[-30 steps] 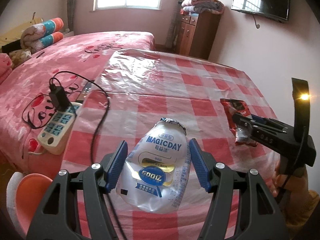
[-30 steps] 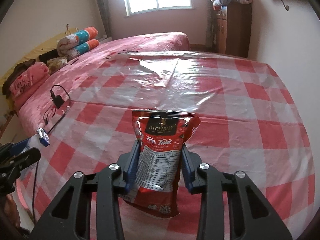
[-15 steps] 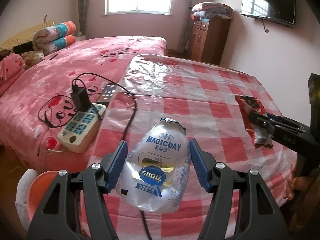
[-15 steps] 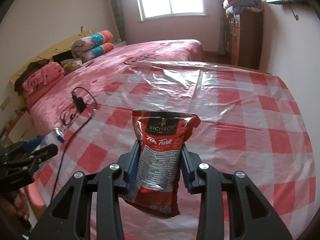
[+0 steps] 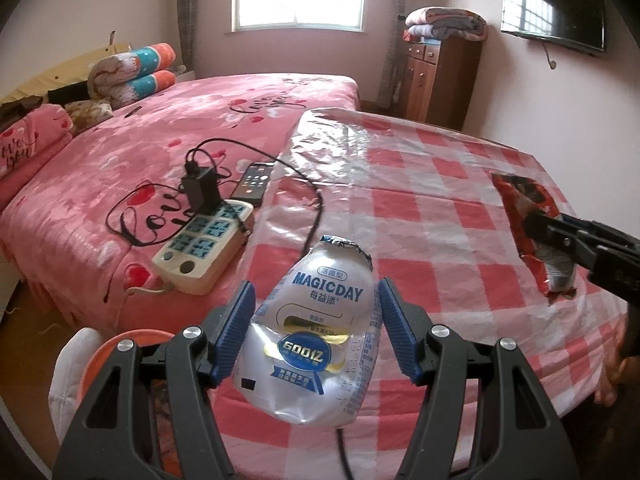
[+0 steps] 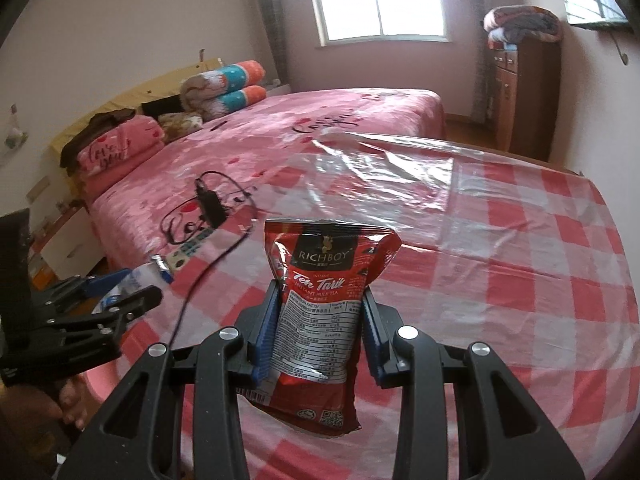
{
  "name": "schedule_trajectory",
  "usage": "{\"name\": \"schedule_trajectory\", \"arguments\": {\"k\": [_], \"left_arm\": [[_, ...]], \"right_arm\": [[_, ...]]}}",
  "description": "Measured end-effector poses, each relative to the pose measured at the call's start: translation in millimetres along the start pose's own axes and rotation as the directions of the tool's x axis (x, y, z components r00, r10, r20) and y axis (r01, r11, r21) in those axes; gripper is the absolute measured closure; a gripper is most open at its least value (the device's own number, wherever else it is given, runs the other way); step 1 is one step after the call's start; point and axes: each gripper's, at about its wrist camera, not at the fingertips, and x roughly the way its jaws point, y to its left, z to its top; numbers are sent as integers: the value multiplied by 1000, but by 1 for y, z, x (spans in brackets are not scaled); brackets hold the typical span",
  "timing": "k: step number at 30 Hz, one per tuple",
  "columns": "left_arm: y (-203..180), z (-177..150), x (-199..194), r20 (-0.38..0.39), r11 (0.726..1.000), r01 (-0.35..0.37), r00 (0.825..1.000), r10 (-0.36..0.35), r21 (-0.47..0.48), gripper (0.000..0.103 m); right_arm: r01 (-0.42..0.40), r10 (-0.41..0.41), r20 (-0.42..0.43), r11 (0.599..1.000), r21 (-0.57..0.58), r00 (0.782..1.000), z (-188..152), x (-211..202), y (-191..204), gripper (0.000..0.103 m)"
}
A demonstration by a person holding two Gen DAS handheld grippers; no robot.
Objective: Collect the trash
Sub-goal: 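Carry the bottle with the left tool and the red bag with the right tool to the bucket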
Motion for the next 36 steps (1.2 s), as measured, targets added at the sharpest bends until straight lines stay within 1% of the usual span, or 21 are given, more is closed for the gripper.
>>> {"name": "schedule_trajectory", "arguments": {"k": [8, 17, 22, 25, 30, 34, 36], "left_arm": [[23, -10, -4, -7, 998, -59, 998, 59, -17, 39], [63, -26, -9, -36, 990, -120, 992, 118, -72, 39], [85, -41, -12, -58, 982, -160, 986, 155, -103, 39], [100, -51, -12, -80, 975, -185, 981, 176, -125, 39], [123, -68, -11, -119, 963, -222, 972, 205, -154, 39], [139, -81, -9, -147, 952, -250, 963, 225, -175, 39], [144, -86, -7, -158, 947, -261, 960, 233, -186, 39]], "right_arm": [[-72, 71, -20, 996, -43, 997, 1, 3, 32, 65], [-180, 173, -72, 978, -107, 982, 1, 12, 84, 65], [-248, 233, -111, 958, -146, 966, 1, 20, 115, 65], [-295, 272, -140, 939, -177, 952, -2, 25, 140, 65], [-347, 311, -183, 911, -222, 933, -5, 34, 172, 65], [-377, 332, -208, 896, -237, 920, -8, 42, 192, 64], [-398, 348, -226, 887, -235, 910, -9, 48, 202, 64]]}}
